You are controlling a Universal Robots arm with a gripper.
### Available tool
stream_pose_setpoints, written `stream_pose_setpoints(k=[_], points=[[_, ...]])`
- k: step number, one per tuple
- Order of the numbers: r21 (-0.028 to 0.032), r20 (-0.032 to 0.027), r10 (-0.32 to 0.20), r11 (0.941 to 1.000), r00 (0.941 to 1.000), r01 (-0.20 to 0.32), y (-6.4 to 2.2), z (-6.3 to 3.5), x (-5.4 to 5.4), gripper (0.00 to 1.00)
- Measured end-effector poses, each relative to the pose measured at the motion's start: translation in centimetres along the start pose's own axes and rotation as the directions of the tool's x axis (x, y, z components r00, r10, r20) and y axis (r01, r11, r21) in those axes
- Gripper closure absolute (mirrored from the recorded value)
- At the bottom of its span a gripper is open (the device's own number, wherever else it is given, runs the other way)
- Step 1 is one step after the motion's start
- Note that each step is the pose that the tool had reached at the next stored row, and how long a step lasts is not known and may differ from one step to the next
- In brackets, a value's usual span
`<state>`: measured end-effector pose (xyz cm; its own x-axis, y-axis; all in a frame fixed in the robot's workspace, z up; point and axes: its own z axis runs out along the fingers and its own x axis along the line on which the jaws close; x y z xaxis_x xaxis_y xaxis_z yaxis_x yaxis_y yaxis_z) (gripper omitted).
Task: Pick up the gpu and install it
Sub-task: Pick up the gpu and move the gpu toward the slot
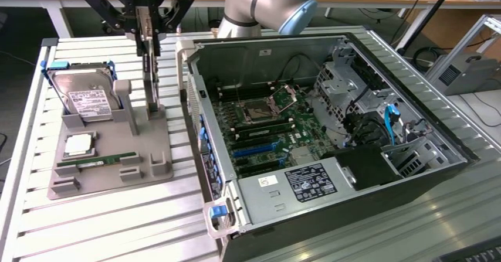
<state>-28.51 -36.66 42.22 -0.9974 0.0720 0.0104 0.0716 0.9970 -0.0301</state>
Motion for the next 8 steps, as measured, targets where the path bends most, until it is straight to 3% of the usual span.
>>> stream_pose_setpoints(k=[8], points=[[0.0000, 0.0000, 0.000, 1.0000, 1.0000, 0.000, 0.03, -0.01, -0.34, 0.73]])
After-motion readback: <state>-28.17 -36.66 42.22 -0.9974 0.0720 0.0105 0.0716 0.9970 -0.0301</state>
